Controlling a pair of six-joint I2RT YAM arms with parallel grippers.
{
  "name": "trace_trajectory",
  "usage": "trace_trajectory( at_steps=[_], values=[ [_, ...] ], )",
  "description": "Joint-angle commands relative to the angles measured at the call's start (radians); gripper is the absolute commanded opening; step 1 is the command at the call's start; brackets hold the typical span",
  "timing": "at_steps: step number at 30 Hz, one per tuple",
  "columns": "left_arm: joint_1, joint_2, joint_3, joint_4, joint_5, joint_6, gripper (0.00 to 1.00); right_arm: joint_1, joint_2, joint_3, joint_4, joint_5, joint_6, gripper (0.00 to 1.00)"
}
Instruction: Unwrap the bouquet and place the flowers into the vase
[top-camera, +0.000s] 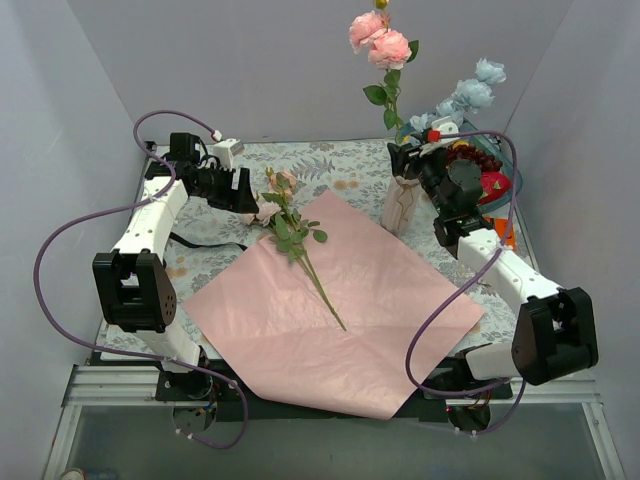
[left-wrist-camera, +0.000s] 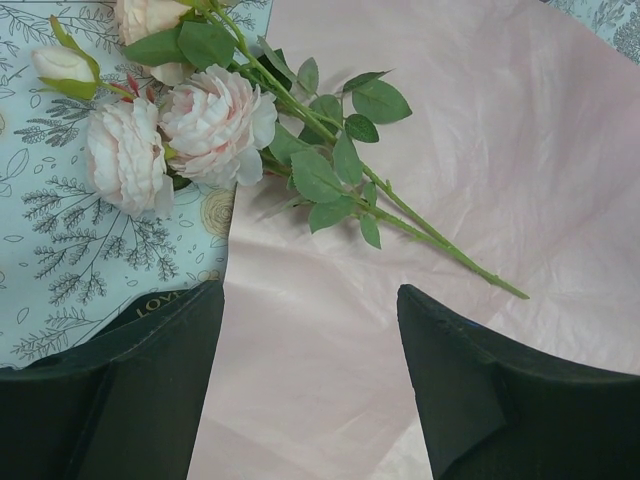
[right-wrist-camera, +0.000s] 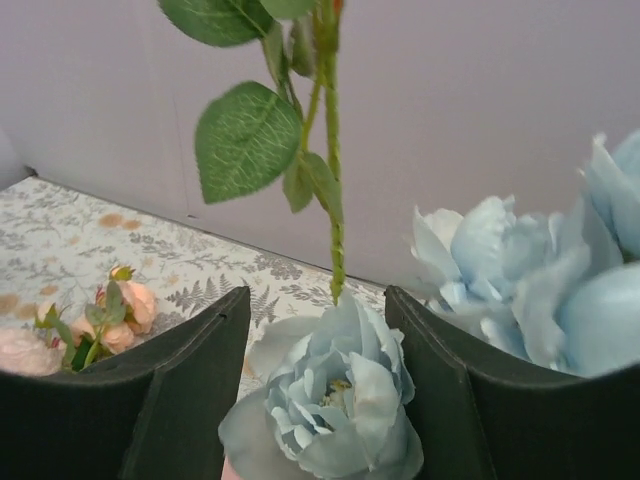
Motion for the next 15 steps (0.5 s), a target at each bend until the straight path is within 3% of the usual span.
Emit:
trace_trajectory(
  at_steps=[1, 8, 15],
  values=[
    [-0.002, -0.048, -0.006, 0.018, 0.013, 0.015, 0.7, -0.004, -0.037, 0.086, -0.1, -0.159, -0.055, 0.65],
    [-0.002, -0.05, -0.011, 0.018, 0.019, 0.016, 0.7, 0.01, -0.146, -0.017, -0.178, -0.24, -0.055, 0.71],
    [-0.002, -0.06, -0.01, 0.012, 0.01, 0.022, 0.7, 0.038, -0.144, 0.196, -0.522, -0.374, -0.075, 0.76]
  ],
)
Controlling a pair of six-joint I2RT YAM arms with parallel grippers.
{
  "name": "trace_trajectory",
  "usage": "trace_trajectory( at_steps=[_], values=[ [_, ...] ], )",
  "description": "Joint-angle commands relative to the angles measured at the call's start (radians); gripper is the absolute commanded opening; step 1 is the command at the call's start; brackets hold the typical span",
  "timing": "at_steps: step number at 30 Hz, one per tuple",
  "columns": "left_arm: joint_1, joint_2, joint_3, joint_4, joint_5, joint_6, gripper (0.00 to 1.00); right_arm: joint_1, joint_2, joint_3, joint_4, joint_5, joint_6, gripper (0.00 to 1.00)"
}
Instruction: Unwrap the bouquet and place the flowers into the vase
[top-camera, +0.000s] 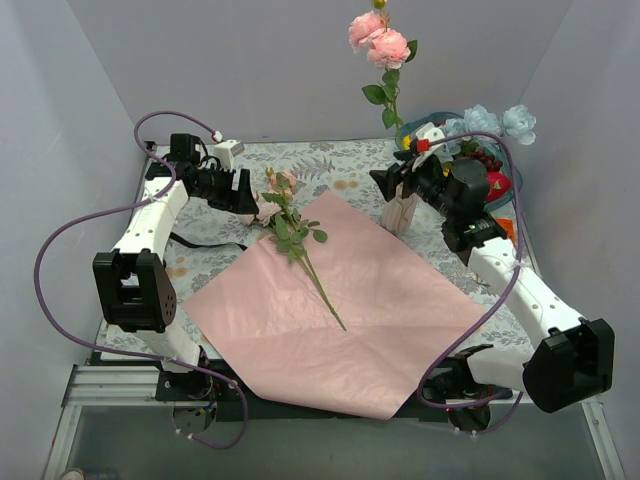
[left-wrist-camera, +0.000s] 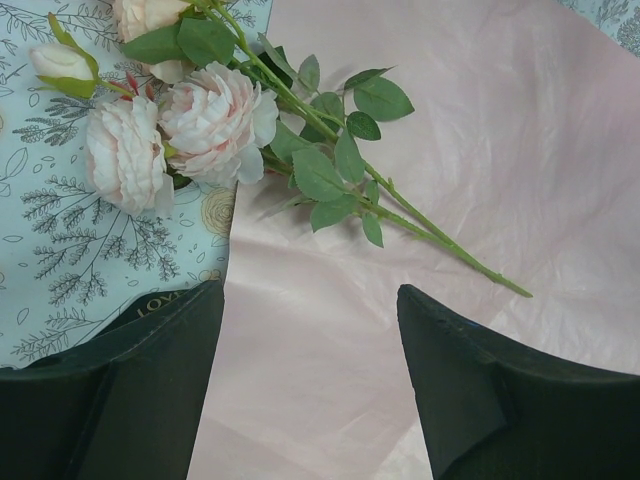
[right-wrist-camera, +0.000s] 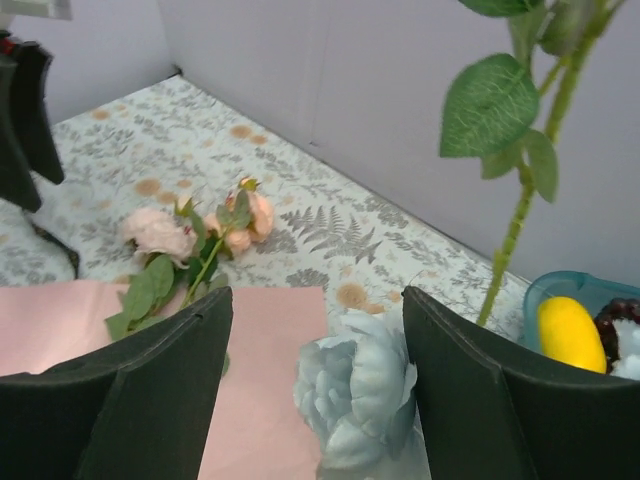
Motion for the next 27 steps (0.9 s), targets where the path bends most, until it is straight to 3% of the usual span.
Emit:
trace_trajectory(
  at_steps=[1, 4, 14, 18, 19, 20, 23, 26, 27],
  values=[
    [-0.002, -0.059, 0.001, 0.003, 0.01, 0.013, 0.7, 0.012, 0.02, 0.206, -0.251, -0.124, -0.025, 0.76],
    [-0.002, -0.06, 0.006, 0.0, 0.013, 0.007, 0.7, 0.016, 0.029, 0.303, -0.347, -0.109, -0.028, 0.78],
    [-0.002, -0.059, 0.015, -0.007, 0.021, -0.004, 0.7, 0.102, 0.103, 0.523, -0.366, -0.023, -0.107, 0.79],
    [-0.002, -0.059, 0.023, -0.007, 0.021, -0.013, 0.7, 0.286, 0.173, 0.66, -0.496, 0.133, -0.233, 0.8],
    [-0.002, -0.057, 0.023, -0.006, 0.021, -0.018, 0.7, 0.384, 0.207, 0.671, -0.533, 0.187, -0.27, 0.8],
    [-0.002, -0.054, 0.024, -0.006, 0.016, -0.019, 0.7, 0.427, 0.225, 0.668, -0.553, 0.302, -0.276, 0.8],
    [0.01, -0.042, 0.027, -0.006, 0.025, -0.027, 0.7, 0.541, 0.279, 0.56, -0.579, 0.421, -0.221, 0.81],
    [0.062, -0.025, 0.027, -0.009, 0.058, -0.033, 0.7, 0.553, 0.293, 0.38, -0.509, 0.31, -0.047, 0.82],
    [0.083, -0.019, 0.026, -0.012, 0.071, -0.033, 0.7, 0.553, 0.304, 0.345, -0.489, 0.281, -0.027, 0.76]
  ],
)
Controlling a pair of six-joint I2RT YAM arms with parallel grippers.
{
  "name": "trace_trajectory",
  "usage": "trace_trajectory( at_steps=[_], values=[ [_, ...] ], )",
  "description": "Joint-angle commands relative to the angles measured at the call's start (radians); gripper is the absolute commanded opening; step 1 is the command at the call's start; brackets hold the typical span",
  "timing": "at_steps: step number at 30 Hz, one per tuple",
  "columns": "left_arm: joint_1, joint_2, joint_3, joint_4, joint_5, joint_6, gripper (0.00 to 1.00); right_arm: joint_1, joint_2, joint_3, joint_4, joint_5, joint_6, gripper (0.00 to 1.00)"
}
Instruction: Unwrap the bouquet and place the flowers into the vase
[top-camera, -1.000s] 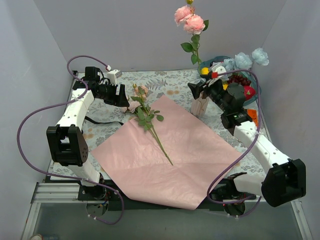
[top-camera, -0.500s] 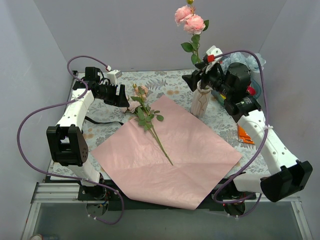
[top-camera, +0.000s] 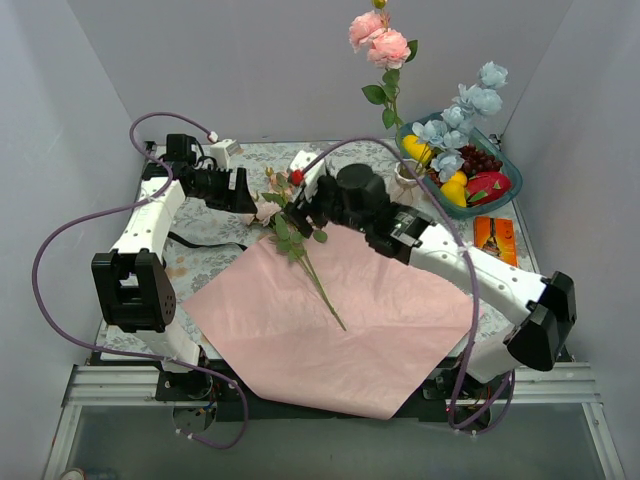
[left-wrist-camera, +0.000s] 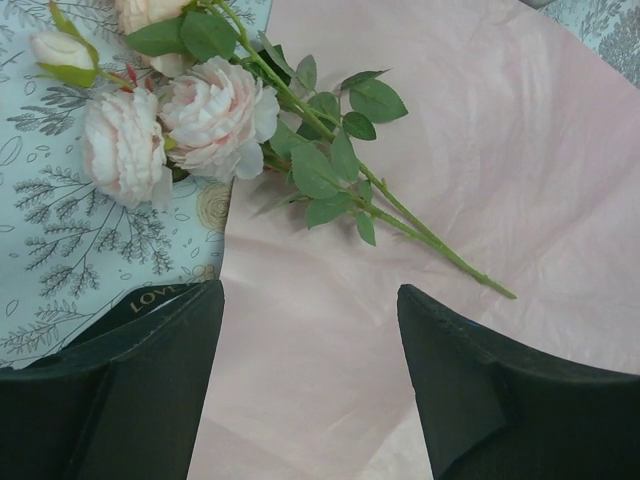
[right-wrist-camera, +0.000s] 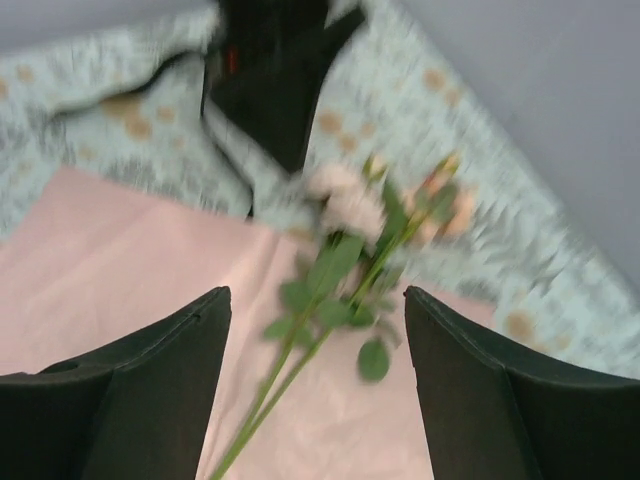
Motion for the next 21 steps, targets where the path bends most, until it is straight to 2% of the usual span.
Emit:
trace_trajectory(
  at_steps=[1, 2, 3, 7, 12, 21],
  values=[
    [0.075, -0.014, 0.026, -0.005, 0.057, -0.01, 0.7, -0.007, 0.052, -0.199, 0.028, 0.015, 0.187, 0.73],
    [0.083, -0.013, 0.022, -0.009, 0.057, -0.001, 0.7, -0.005, 0.071, -0.218, 0.029, 0.047, 0.203, 0.69],
    [0.091, -0.014, 0.017, -0.008, 0.057, 0.002, 0.7, -0.007, 0.127, -0.215, 0.018, 0.071, 0.209, 0.59],
    [0.094, -0.028, -0.016, 0.001, 0.04, 0.016, 0.7, -0.002, 0.236, -0.216, -0.01, 0.147, 0.223, 0.44],
    [0.094, -0.047, -0.053, 0.012, 0.026, 0.038, 0.7, -0.004, 0.304, -0.261, 0.088, 0.119, 0.239, 0.42],
    [0.094, -0.062, -0.079, 0.018, 0.013, 0.058, 0.7, -0.03, 0.457, -0.169, 0.145, 0.128, 0.239, 0.41]
  ],
)
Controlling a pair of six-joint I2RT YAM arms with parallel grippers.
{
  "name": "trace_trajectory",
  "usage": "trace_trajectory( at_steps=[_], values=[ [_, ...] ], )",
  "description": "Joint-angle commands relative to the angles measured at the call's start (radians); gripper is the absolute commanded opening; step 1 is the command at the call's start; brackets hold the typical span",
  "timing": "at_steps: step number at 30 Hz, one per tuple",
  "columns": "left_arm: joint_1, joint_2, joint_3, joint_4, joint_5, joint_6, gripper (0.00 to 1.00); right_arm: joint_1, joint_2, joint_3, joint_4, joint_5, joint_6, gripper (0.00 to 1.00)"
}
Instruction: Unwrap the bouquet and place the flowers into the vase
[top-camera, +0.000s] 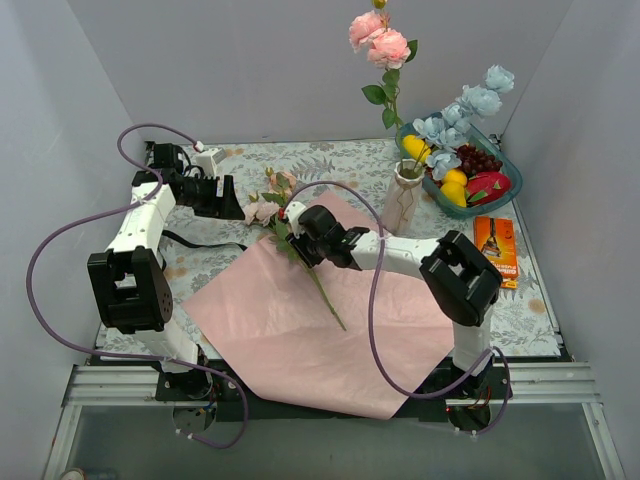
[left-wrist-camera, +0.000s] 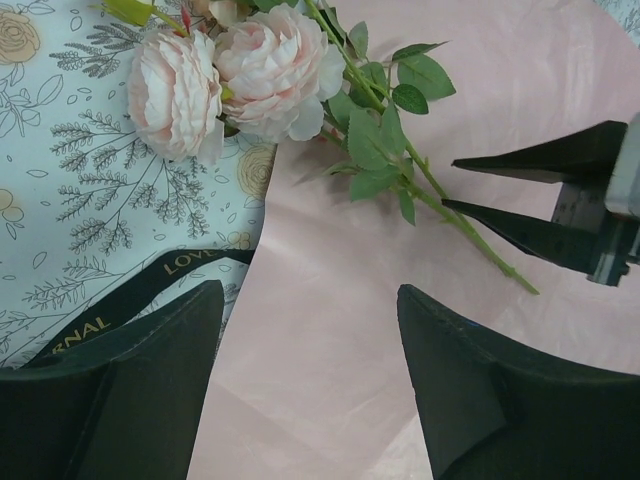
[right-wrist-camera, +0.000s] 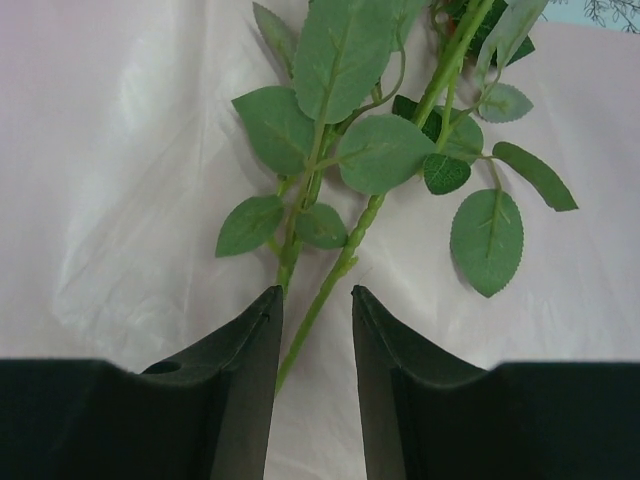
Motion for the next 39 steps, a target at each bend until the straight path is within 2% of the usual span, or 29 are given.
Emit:
trace_trajectory(
  at_steps=[1, 13, 19, 26, 29, 32, 33, 34, 39],
  values=[
    [-0.001, -0.063, -0.015, 0.009, -0.003, 0.028, 0.7, -0.02, 0.064, 0.073, 0.077, 0.024, 0.033, 0.42],
    [-0.002, -0.062, -0.016, 0.005, 0.005, 0.037, 0.7, -0.043, 0.177, 0.156, 0.068, 0.036, 0.023, 0.43],
    [-0.002, -0.065, -0.012, 0.003, 0.008, 0.037, 0.7, -0.044, 0.175, 0.139, 0.066, 0.035, 0.024, 0.4],
    [-0.002, -0.077, 0.008, -0.008, 0.015, 0.034, 0.7, -0.049, 0.17, 0.123, 0.037, 0.04, 0.024, 0.41],
    [-0.002, -0.08, 0.019, -0.018, 0.015, 0.033, 0.7, -0.049, 0.167, 0.127, 0.036, 0.035, 0.024, 0.36],
    [-0.002, -0.094, 0.026, -0.023, 0.009, 0.036, 0.7, -0.052, 0.166, 0.145, 0.036, 0.032, 0.024, 0.19],
    [-0.002, -0.097, 0.028, -0.025, 0.006, 0.037, 0.7, -0.055, 0.161, 0.159, 0.001, 0.033, 0.024, 0.09],
    [-0.002, -0.102, 0.028, -0.025, 0.005, 0.037, 0.7, -0.057, 0.155, 0.167, -0.007, 0.032, 0.024, 0.04],
    [-0.002, -0.108, 0.036, -0.028, 0.006, 0.036, 0.7, -0.074, 0.069, 0.214, -0.036, 0.07, -0.042, 0.01]
  ],
)
